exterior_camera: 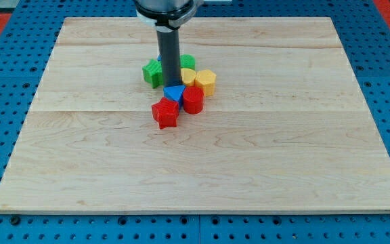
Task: Move the blue cube towards the top left of the board
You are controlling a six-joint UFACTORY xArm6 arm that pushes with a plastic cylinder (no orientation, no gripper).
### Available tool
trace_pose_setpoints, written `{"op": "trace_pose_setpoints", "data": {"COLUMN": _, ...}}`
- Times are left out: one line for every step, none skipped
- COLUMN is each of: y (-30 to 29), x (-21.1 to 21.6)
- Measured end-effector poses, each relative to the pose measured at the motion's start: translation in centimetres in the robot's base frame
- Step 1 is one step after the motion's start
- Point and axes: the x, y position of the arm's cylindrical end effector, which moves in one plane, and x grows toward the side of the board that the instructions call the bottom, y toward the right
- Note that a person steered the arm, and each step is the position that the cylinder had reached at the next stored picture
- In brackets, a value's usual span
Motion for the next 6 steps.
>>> {"op": "trace_pose_setpoints", "data": {"y": 0.4, "x": 0.0}}
{"op": "trace_pose_setpoints", "data": {"y": 0.5, "x": 2.3}}
{"op": "trace_pose_setpoints", "data": {"y": 1.3, "x": 4.5}}
{"op": "trace_pose_setpoints", "data": {"y": 3.7, "x": 2.9}}
{"op": "trace_pose_setpoints", "data": {"y": 5.3, "x": 0.4}}
{"op": "trace_pose_setpoints", "data": {"y": 5.5, "x": -3.1}}
